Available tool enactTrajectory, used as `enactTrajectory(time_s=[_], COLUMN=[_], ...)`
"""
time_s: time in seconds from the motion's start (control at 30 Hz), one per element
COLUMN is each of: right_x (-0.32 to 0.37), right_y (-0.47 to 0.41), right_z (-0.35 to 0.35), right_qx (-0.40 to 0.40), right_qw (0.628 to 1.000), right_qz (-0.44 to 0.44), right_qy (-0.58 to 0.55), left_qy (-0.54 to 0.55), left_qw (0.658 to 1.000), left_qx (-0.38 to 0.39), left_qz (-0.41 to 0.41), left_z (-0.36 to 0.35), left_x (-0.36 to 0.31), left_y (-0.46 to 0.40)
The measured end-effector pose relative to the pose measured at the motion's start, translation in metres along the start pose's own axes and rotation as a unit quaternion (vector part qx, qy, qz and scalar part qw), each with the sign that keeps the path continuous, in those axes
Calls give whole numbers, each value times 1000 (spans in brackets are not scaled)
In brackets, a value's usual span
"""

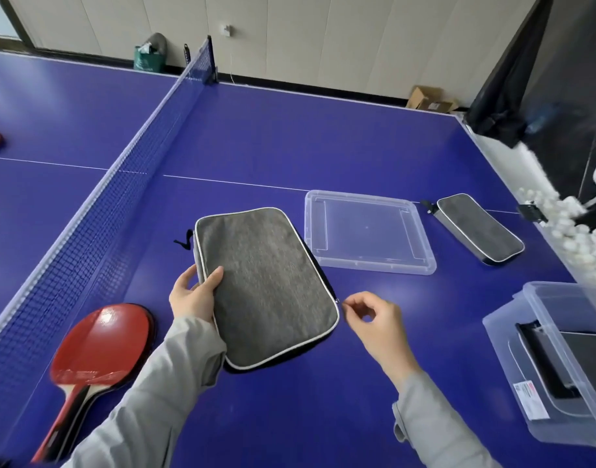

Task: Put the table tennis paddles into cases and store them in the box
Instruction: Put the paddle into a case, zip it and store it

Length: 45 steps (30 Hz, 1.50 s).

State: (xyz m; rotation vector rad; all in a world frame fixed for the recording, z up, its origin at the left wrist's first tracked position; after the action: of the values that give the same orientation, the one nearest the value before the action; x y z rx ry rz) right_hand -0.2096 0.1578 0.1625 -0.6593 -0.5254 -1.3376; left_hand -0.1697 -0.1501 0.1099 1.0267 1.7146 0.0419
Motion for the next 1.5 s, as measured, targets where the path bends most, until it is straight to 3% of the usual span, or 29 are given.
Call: enactTrajectory(time_s=[0.37, 0.97, 1.13, 1.27, 1.33, 1.4, 1.5], right_x=[-14, 24, 14, -27, -45, -56, -60], right_y=[56, 93, 93, 82, 67, 51, 36], right_z=[2, -33, -28, 10, 24, 28, 15], right_qx=[-71, -99, -69, -145, -145, -93, 54], right_qw=[995, 994, 997, 985, 977, 972, 959], right_qz=[17, 44, 35, -73, -132, -177, -212], right_qy=[65, 7, -24, -55, -82, -126, -182], left_qy=[14, 45, 18, -20, -23, -28, -49], left_qw=[993, 977, 990, 999, 1000, 996, 987], left_qx=[-99, -202, -140, -39, 18, 69, 127], left_qz=[-66, -43, -31, -13, 9, 39, 90], left_z=[-24, -40, -29, -15, -12, -11, -8], left_x=[35, 75, 74, 74, 73, 75, 82], left_y=[30, 69, 54, 39, 36, 36, 40])
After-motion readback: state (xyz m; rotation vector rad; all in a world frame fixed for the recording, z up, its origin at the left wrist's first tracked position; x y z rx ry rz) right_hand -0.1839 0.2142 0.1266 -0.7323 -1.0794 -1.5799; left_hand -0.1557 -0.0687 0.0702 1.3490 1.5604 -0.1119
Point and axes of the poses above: each hand's wrist, its own y-axis away from the middle knuckle, its own z-axis out of the back of the hand, x = y × z, the point moved 7 cm from there along -y, towards the middle knuckle, and after that the axes turned 15 degrees about y, right-handed, at the moved point
